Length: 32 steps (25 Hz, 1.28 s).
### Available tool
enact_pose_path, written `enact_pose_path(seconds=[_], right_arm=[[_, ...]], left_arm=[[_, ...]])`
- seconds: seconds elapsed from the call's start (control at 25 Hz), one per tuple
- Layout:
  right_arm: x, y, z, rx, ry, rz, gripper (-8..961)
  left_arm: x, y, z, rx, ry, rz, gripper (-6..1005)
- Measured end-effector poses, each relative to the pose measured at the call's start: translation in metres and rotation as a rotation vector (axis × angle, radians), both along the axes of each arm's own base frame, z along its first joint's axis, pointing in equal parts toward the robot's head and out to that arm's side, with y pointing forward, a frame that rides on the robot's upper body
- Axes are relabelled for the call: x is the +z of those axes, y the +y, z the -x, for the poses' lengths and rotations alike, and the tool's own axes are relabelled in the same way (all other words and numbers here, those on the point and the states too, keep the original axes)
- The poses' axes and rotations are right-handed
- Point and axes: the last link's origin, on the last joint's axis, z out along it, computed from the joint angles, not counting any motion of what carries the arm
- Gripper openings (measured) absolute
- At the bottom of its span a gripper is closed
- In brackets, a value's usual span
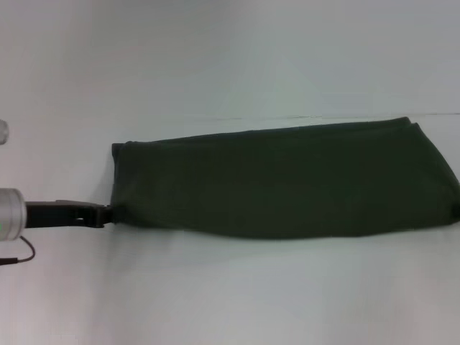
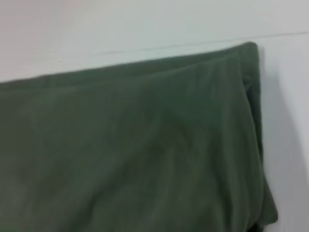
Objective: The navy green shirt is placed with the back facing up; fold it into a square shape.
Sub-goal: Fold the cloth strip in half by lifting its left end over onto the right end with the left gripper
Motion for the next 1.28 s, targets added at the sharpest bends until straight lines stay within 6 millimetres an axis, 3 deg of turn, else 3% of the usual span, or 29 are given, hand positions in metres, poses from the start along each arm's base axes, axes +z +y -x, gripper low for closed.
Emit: enact_pose_path(seconds=[0.4,0.64,1.28], right_arm=[[0.001,-0.048,0.001,0.053,0.143,0.059,23],[-0.007,-0.067,0.002,0.064,0.213,0.117,24],[-0.005,-0.061,0.008,0.056,0.243,0.106,30]], left_arm=[[0.031,-0.021,0.016,0.027,0.018,0.099,27],[0.048,-0.032,0.018,0.015,0.036,0.153,26],[0.054,-0.030,0.021,0.090,0.081,0.170,61]])
